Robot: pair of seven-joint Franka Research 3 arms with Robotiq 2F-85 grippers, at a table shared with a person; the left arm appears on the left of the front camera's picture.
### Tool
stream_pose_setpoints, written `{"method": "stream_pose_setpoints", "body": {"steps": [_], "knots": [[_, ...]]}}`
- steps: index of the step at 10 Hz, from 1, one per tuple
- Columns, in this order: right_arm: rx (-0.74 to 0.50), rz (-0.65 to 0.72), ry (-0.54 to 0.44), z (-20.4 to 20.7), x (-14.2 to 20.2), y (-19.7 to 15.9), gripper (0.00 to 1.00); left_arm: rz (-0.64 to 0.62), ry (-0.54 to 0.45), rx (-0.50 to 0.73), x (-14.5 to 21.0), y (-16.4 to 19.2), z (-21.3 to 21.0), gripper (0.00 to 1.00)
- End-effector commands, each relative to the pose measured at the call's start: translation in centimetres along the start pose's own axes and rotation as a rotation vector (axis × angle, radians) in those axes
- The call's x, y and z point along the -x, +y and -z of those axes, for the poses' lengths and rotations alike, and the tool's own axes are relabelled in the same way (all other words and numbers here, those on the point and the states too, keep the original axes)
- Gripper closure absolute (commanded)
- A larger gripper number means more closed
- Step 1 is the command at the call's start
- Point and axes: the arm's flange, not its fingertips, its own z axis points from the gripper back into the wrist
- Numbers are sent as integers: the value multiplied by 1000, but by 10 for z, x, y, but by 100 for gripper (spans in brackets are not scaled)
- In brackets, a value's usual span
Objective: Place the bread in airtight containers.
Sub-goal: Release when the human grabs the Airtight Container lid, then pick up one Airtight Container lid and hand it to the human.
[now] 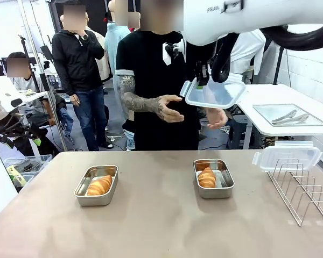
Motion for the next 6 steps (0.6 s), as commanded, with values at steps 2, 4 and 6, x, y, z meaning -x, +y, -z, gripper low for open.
{"method": "stream_pose_setpoints", "body": {"steps": [2,4,6], "knots": [[-30,1,-7,7,-8,-32,100,-6,-1,-2,1,1,-1,0],[-52,3,-6,14,-11,-43,100,-6,-1,-2,1,1,-1,0],[-66,7,-2,16,-11,-45,100,-6,-1,-2,1,1,-1,0]]}}
